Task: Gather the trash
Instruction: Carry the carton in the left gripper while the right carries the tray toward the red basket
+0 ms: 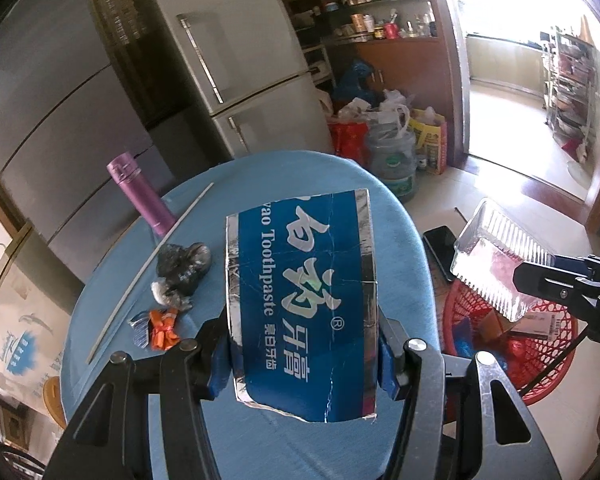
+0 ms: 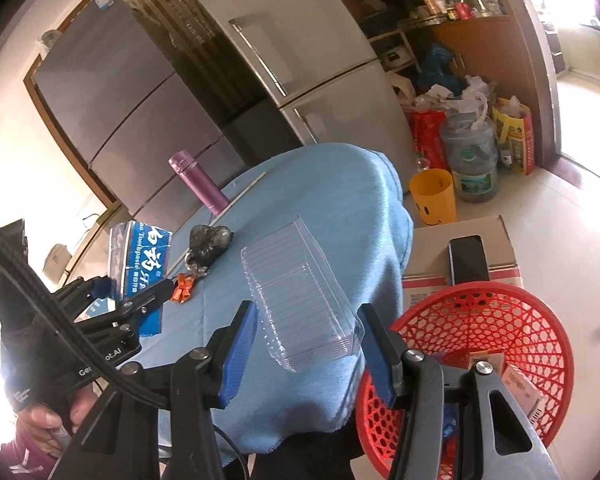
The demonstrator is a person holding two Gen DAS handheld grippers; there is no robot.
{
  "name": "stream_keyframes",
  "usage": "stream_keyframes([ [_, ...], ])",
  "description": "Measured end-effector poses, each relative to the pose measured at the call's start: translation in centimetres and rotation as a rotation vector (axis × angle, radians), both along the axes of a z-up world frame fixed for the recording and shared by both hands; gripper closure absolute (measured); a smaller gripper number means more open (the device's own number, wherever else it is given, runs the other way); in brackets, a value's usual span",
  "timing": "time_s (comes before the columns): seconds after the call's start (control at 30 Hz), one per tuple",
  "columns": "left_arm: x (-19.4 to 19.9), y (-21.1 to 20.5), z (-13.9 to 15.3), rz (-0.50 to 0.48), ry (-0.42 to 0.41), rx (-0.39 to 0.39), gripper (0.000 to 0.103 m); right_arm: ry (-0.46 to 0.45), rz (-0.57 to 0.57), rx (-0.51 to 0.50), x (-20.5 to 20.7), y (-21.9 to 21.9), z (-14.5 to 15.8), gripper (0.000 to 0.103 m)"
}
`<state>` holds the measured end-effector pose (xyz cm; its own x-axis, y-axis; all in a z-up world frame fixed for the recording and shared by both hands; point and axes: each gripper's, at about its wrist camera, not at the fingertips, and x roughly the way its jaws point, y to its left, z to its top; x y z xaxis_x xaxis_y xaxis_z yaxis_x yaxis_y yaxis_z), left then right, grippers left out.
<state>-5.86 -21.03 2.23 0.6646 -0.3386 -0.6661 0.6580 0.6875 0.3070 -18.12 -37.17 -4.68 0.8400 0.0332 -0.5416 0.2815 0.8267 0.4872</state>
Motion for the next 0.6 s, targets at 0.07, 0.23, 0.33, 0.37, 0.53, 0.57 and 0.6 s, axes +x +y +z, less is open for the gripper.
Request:
stream_keyframes([
  [0.07, -0.4, -0.6, -0.1, -0.014, -0.002, 0.007, 0.044, 0.006, -0.013, -0.001, -0.4, -0.3, 0.0, 0.048],
  [0.23, -0.9, -1.9, -0.4, -0.053, 0.006, 0.025, 0.044, 0.031, -0.058, 0.007, -1.9, -1.7, -0.8, 0.048],
  [0.33, -1.1, -2.6, -0.7, -0.075, 0.013, 0.038, 0.044, 0.045, -0.081, 0.019, -2.7, -2.6, -1.3, 0.048],
  [0.37, -1.2, -2.8, -0.8, -0.082, 0.016, 0.043, 0.044, 0.047, -0.086, 0.02, -2.8, -2.8, -1.4, 0.048],
  [0.53, -1.7, -4.0, -1.3, -0.112, 0.039, 0.061, 0.044, 0.047, -0.104, 0.028, -3.4, -3.6, -1.5, 0.048],
  [0.57, -1.7, -4.3, -1.4, -0.117, 0.042, 0.066, 0.044, 0.045, -0.106, 0.024, -3.5, -3.7, -1.4, 0.048],
  [0.6, -1.8, -4.5, -1.5, -0.122, 0.044, 0.068, 0.044, 0.045, -0.109, 0.023, -3.6, -3.7, -1.4, 0.048],
])
